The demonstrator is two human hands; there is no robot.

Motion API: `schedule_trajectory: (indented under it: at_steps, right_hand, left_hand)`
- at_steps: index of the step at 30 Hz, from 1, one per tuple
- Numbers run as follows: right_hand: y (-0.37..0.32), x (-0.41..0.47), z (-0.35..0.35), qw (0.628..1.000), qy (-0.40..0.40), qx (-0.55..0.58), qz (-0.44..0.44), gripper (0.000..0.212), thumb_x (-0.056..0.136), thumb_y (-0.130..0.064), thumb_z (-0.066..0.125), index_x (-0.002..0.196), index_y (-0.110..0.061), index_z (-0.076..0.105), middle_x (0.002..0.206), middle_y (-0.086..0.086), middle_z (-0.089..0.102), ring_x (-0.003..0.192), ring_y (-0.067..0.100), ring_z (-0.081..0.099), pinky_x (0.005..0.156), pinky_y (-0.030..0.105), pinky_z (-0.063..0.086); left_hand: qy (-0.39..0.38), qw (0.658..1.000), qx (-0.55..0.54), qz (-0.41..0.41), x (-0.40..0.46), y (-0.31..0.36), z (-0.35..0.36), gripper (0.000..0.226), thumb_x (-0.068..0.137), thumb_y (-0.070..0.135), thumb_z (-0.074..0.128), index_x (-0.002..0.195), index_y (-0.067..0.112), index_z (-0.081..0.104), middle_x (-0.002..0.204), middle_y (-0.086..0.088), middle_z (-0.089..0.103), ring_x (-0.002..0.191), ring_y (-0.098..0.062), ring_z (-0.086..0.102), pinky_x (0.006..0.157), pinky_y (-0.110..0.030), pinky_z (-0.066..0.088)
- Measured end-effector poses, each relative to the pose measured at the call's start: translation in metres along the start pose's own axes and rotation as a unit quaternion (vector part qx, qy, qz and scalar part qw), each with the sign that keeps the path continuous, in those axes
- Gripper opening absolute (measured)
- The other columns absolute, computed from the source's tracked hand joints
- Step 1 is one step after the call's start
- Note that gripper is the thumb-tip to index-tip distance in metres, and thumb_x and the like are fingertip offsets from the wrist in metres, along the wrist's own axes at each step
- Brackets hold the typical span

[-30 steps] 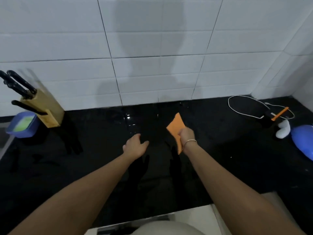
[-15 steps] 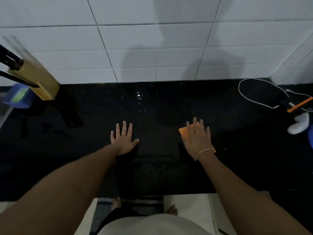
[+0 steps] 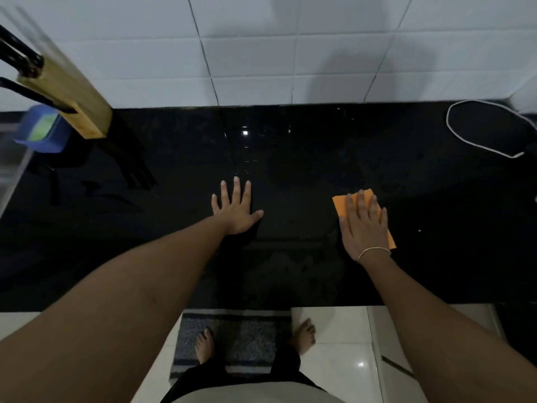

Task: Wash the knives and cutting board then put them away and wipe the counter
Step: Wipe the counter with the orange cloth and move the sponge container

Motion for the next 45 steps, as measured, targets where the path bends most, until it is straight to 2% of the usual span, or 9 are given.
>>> schedule_trajectory:
  at_steps: [6, 10, 16, 24, 27, 32, 36, 39, 45]
  right_hand:
    - [-0.06, -0.038, 0.012, 0.998, 0.009, 0.007, 0.065, 0.069, 0.1, -0.051, 0.006, 0.161, -0.022, 0.004, 0.169, 0.008, -0.001, 0.154, 0.037, -0.002, 0.123, 0.058, 0.005]
    - [-0.122, -0.066, 0.023, 0.996, 0.007, -0.009, 0.089, 0.064, 0.105, -0.048, 0.014, 0.161, -0.021, 0.001, 0.169, 0.009, -0.004, 0.154, 0.038, -0.004, 0.123, 0.058, 0.003]
    - [-0.214, -0.088, 0.035, 0.99, -0.006, -0.001, 0.143, 0.068, 0.103, -0.051, 0.015, 0.161, -0.016, 0.003, 0.169, 0.012, -0.004, 0.153, 0.041, -0.004, 0.122, 0.06, 0.003]
    - [-0.355, -0.107, 0.045, 0.99, -0.036, 0.012, 0.135, 0.077, 0.101, -0.057, 0.013, 0.16, -0.01, 0.003, 0.168, 0.016, -0.006, 0.152, 0.044, -0.006, 0.121, 0.062, 0.004]
    - [-0.422, -0.114, 0.053, 0.99, -0.054, 0.034, 0.126, 0.079, 0.1, -0.059, 0.013, 0.16, -0.008, 0.003, 0.167, 0.018, -0.006, 0.151, 0.046, -0.005, 0.12, 0.064, 0.003]
    - [-0.502, -0.104, 0.057, 0.987, -0.053, 0.057, 0.139, 0.083, 0.099, -0.06, 0.017, 0.16, -0.005, 0.002, 0.166, 0.021, -0.009, 0.15, 0.05, -0.008, 0.119, 0.066, 0.002]
    - [-0.545, -0.088, 0.057, 0.998, -0.041, 0.043, 0.016, 0.081, 0.101, -0.059, 0.02, 0.16, -0.006, 0.002, 0.167, 0.019, -0.008, 0.15, 0.049, -0.009, 0.119, 0.066, 0.0]
    - [-0.554, -0.083, 0.059, 0.995, -0.037, 0.017, -0.091, 0.079, 0.1, -0.058, 0.013, 0.16, -0.007, 0.004, 0.166, 0.021, -0.007, 0.15, 0.05, -0.007, 0.118, 0.068, 0.002]
    - [-0.486, -0.088, 0.05, 0.959, -0.036, -0.009, -0.279, 0.069, 0.102, -0.055, 0.013, 0.161, -0.021, 0.007, 0.169, 0.008, -0.003, 0.154, 0.039, -0.005, 0.122, 0.061, 0.0]
  left_hand:
    - [-0.018, 0.995, -0.072, 0.069, -0.007, -0.016, -0.007, 0.079, 0.105, 0.06, 0.029, 0.16, 0.03, -0.018, 0.16, 0.0, -0.041, 0.145, -0.032, -0.04, 0.118, -0.054, -0.02]
    - [0.027, 0.993, -0.044, 0.11, -0.022, -0.065, -0.005, 0.072, 0.106, 0.06, 0.025, 0.163, 0.03, -0.007, 0.166, -0.001, -0.03, 0.15, -0.03, -0.033, 0.121, -0.05, -0.017]
    - [0.116, 0.991, -0.046, 0.038, -0.058, -0.199, -0.013, 0.069, 0.105, 0.061, 0.018, 0.164, 0.029, 0.0, 0.168, -0.008, -0.024, 0.151, -0.033, -0.03, 0.122, -0.053, -0.016]
    - [0.154, 0.986, -0.051, -0.046, -0.091, -0.343, -0.009, 0.073, 0.103, 0.064, 0.017, 0.161, 0.033, -0.014, 0.166, -0.002, -0.029, 0.151, -0.034, -0.029, 0.122, -0.057, -0.014]
    - [0.123, 0.981, -0.144, -0.032, -0.095, -0.358, -0.015, 0.073, 0.102, 0.067, 0.012, 0.161, 0.032, -0.014, 0.166, 0.007, -0.027, 0.151, -0.025, -0.031, 0.122, -0.051, -0.018]
    - [0.124, 0.924, -0.361, -0.026, -0.095, -0.363, -0.028, 0.067, 0.105, 0.061, 0.008, 0.162, 0.03, -0.008, 0.17, 0.012, -0.011, 0.154, -0.009, -0.019, 0.125, -0.04, -0.015]
    - [0.115, 0.864, -0.489, -0.035, -0.099, -0.363, -0.028, 0.078, 0.095, 0.078, 0.006, 0.162, 0.04, 0.001, 0.171, 0.012, -0.007, 0.155, -0.011, -0.018, 0.126, -0.042, -0.011]
    - [0.128, 0.852, -0.504, -0.051, -0.107, -0.357, -0.032, 0.066, 0.101, 0.068, 0.006, 0.161, 0.041, -0.002, 0.17, 0.012, -0.009, 0.155, -0.018, -0.018, 0.123, -0.044, -0.01]
    - [0.201, 0.928, -0.302, -0.082, -0.087, -0.326, -0.029, 0.072, 0.104, 0.064, 0.006, 0.163, 0.027, -0.006, 0.171, 0.0, -0.012, 0.156, -0.019, -0.019, 0.124, -0.045, -0.016]
Point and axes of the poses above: each hand's wrist, its own x-axis towards the middle knuckle, its own z-axis out of the palm, y = z × x, the point moved 2 cm from there along x, towards the middle knuckle
